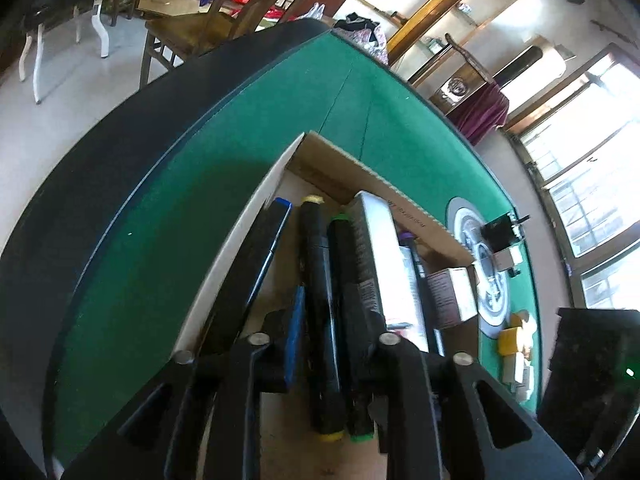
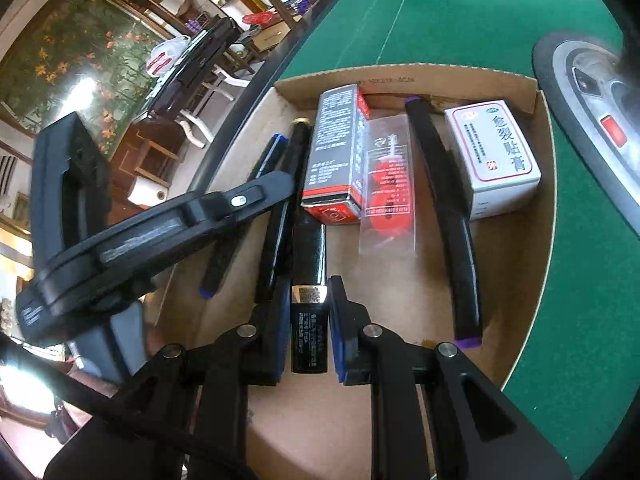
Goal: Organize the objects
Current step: 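Release both items in the tray and return both grippers to the pile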
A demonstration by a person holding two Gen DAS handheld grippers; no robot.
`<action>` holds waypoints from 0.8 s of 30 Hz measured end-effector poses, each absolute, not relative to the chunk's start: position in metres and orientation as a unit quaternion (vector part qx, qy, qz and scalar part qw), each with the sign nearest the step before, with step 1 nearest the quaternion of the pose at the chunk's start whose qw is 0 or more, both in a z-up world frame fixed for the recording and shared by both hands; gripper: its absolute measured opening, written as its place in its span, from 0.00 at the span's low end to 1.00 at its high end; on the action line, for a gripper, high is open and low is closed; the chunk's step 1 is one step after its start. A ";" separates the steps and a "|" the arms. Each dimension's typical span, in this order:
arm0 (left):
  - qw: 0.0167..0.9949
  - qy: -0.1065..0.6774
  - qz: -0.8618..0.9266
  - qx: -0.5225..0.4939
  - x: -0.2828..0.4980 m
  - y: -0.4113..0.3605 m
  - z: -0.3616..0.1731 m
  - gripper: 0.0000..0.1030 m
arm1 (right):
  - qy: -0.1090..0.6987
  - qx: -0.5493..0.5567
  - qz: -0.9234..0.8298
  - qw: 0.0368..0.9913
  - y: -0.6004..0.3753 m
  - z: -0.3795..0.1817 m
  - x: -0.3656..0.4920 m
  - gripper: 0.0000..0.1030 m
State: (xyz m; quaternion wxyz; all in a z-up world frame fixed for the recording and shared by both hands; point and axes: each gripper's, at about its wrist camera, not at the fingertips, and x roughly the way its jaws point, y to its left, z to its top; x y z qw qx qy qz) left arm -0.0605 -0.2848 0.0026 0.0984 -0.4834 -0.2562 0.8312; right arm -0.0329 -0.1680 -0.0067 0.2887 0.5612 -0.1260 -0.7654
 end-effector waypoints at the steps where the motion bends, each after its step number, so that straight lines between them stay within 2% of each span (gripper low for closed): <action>1: 0.102 -0.260 0.833 -0.479 -0.057 -0.286 0.006 0.29 | -0.126 0.559 -0.768 0.286 -0.167 -0.007 -0.033 0.15; 4: 0.108 -0.270 0.840 -0.458 -0.045 -0.292 0.019 0.45 | -0.116 0.555 -0.776 0.274 -0.165 -0.004 -0.035 0.16; 11: 0.096 -0.275 0.859 -0.421 -0.016 -0.304 0.047 0.53 | -0.127 0.534 -0.788 0.278 -0.151 0.012 -0.023 0.18; 14: 0.091 -0.290 0.861 -0.408 -0.001 -0.312 0.056 0.53 | -0.118 0.500 -0.815 0.268 -0.128 0.035 -0.010 0.39; 15: 0.087 -0.293 0.863 -0.403 0.003 -0.314 0.058 0.56 | -0.116 0.491 -0.822 0.263 -0.121 0.040 -0.007 0.49; 16: 0.084 -0.295 0.864 -0.399 0.008 -0.314 0.060 0.58 | -0.113 0.483 -0.830 0.255 -0.112 0.045 -0.004 0.54; 24: 0.118 -0.294 0.858 -0.404 0.025 -0.281 0.066 0.59 | -0.110 0.454 -0.870 0.160 -0.014 0.062 0.015 0.59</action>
